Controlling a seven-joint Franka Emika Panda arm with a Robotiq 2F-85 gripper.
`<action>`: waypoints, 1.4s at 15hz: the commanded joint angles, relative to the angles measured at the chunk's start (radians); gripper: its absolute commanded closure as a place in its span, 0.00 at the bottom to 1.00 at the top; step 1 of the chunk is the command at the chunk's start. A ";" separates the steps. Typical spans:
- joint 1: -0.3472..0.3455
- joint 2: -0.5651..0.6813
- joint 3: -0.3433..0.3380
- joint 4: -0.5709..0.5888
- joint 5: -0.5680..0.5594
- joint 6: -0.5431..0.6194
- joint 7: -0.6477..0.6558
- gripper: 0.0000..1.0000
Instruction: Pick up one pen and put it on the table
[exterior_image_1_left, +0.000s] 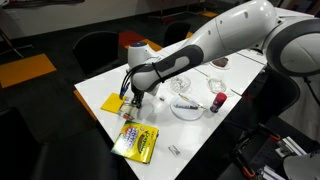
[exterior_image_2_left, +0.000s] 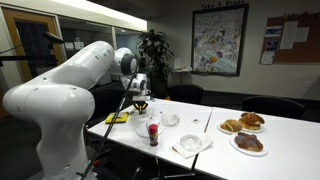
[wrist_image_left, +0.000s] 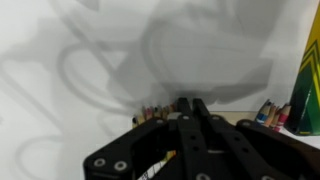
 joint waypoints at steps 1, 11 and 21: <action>0.012 0.039 -0.012 0.048 -0.013 -0.027 -0.012 1.00; 0.046 0.029 -0.008 0.031 -0.009 -0.055 0.023 0.99; 0.099 -0.029 -0.028 -0.092 -0.011 -0.012 0.180 0.99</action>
